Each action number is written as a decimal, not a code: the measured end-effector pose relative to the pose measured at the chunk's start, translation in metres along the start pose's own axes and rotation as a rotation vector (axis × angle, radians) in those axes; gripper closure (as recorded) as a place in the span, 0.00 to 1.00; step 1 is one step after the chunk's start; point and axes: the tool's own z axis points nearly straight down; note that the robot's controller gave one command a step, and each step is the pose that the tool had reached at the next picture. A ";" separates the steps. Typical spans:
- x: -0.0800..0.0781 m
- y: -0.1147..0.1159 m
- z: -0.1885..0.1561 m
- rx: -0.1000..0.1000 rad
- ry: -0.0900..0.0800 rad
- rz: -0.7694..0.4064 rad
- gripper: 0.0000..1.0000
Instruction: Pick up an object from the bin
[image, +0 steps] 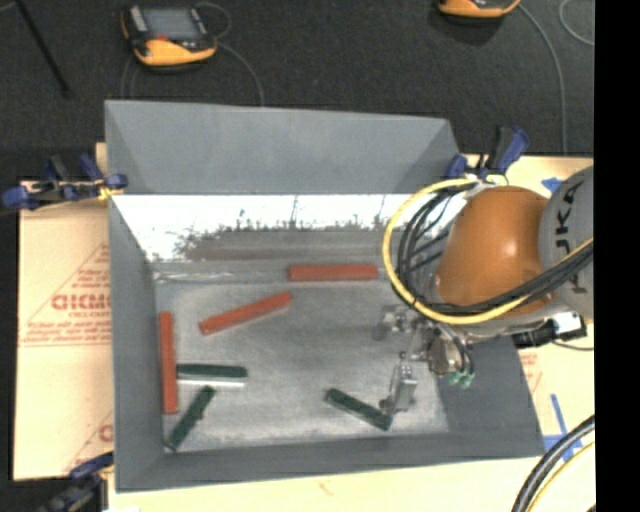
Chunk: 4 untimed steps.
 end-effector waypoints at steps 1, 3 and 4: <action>0.003 0.002 0.022 0.001 0.006 0.224 0.00; 0.012 0.002 0.111 0.002 0.001 0.409 0.00; 0.008 -0.001 0.123 -0.002 -0.019 0.450 1.00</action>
Offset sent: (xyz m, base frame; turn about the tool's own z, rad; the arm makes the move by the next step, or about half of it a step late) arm 0.0028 0.0050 -0.0457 0.2667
